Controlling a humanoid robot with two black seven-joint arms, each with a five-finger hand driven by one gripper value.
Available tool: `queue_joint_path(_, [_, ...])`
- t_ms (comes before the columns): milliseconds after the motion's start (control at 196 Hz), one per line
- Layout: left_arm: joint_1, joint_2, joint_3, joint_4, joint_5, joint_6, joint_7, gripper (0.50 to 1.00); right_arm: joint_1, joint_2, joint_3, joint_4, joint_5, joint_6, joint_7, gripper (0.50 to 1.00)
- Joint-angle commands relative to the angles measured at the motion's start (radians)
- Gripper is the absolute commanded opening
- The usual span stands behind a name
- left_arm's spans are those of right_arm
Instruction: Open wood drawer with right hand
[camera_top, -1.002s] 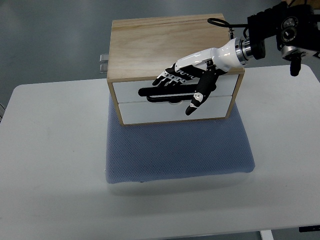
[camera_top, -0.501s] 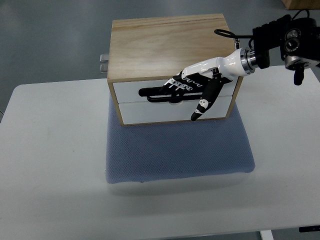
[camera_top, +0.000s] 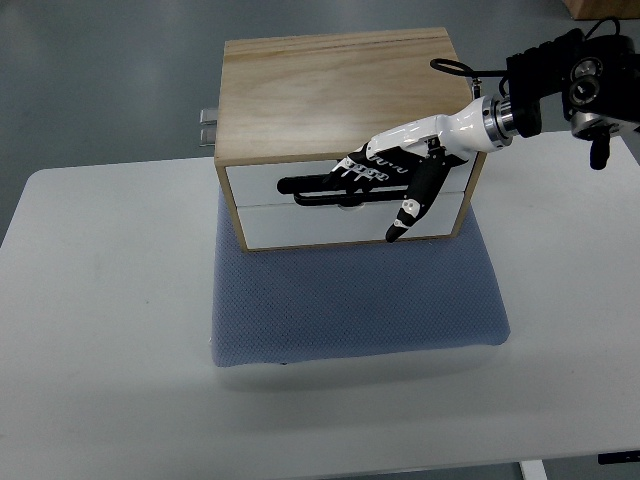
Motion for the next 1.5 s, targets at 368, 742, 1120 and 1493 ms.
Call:
queue_joint_path(368, [0.0,0.0,0.0,0.0,0.0,0.0,0.0,1.0,0.008,-0.004,0.0,0.003,-0.033,-0.002,-0.027,0.944])
queue_joint_path(742, [0.0,0.0,0.0,0.0,0.0,0.0,0.0,1.0,0.004,0.002,0.0,0.007,-0.034,0.0,-0.027,0.944])
queue_joint_path(1120, [0.0,0.0,0.0,0.0,0.0,0.0,0.0,1.0,-0.007,-0.004,-0.001,0.012,-0.033,0.0,-0.027,0.944])
queue_joint_path(1493, [0.0,0.0,0.0,0.0,0.0,0.0,0.0,1.0,-0.001,0.008,-0.009,-0.002,-0.033,0.0,-0.027,0.944])
